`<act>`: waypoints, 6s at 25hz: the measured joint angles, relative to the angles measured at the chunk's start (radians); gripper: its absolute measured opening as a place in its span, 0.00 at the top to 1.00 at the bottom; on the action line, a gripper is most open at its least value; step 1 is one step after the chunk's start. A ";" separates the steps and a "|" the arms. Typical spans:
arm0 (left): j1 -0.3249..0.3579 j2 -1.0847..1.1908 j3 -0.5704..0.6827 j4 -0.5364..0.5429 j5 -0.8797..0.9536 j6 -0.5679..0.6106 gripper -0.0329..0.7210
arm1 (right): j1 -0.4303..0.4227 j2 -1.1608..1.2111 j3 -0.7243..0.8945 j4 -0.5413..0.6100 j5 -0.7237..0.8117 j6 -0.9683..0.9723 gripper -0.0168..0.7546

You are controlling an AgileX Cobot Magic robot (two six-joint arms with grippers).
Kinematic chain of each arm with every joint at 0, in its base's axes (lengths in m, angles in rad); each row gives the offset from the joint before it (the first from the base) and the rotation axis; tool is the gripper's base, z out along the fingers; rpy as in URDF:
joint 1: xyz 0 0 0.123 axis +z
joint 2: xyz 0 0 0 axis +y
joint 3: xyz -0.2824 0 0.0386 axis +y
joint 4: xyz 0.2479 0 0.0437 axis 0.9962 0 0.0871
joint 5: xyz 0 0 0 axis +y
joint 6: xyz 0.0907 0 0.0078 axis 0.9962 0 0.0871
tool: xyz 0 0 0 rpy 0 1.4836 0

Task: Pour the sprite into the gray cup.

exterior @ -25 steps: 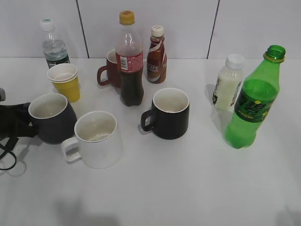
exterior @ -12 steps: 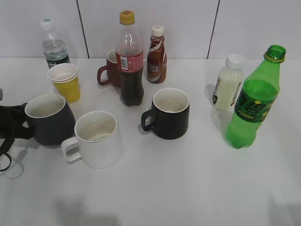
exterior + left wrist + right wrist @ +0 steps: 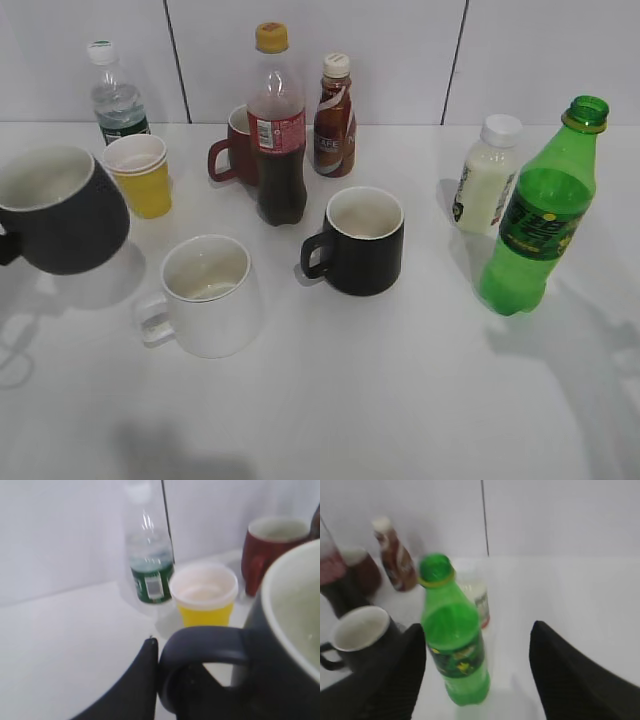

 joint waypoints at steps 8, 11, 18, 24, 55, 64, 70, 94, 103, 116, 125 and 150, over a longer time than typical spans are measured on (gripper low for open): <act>0.000 -0.084 0.001 0.005 0.031 -0.021 0.89 | 0.160 0.248 0.096 0.019 -0.213 0.003 0.34; 0.000 -0.084 0.001 0.007 0.035 -0.022 0.89 | 0.262 0.318 0.104 0.003 -0.236 0.003 0.32; 0.000 -0.084 0.001 0.020 0.037 -0.041 0.89 | 0.288 0.518 0.104 0.022 -0.368 0.007 0.12; 0.000 -0.084 0.001 0.036 0.037 -0.043 0.89 | 0.288 0.675 0.106 0.022 -0.660 0.071 0.11; -0.622 -0.246 -0.302 0.011 0.751 -0.104 0.89 | 0.563 0.696 -0.237 0.523 -0.618 -1.153 0.51; -0.727 -0.162 -0.411 -0.016 0.875 -0.108 0.89 | 0.660 0.696 -0.322 0.553 -0.712 -1.635 0.51; -0.735 -0.160 -0.418 -0.022 0.876 -0.108 0.89 | 0.660 0.696 -0.322 0.491 -0.758 -1.720 0.51; -0.735 -0.245 -0.418 -0.034 0.974 -0.108 0.89 | 0.660 0.699 -0.322 0.333 -0.911 -1.976 0.51; -0.735 -0.245 -0.418 -0.034 0.977 -0.108 0.89 | 0.660 0.699 -0.322 0.326 -0.919 -1.980 0.52; -0.735 -0.245 -0.418 -0.026 0.954 -0.108 0.89 | 0.660 0.699 -0.323 0.368 -0.796 -1.757 0.52; -0.735 -0.245 -0.418 -0.026 0.887 -0.108 0.89 | 0.660 0.698 -0.323 0.475 -0.606 -1.513 0.52; -0.035 0.115 -0.153 -0.092 0.177 -0.057 0.89 | 0.156 0.681 0.056 -0.238 -0.849 0.242 0.52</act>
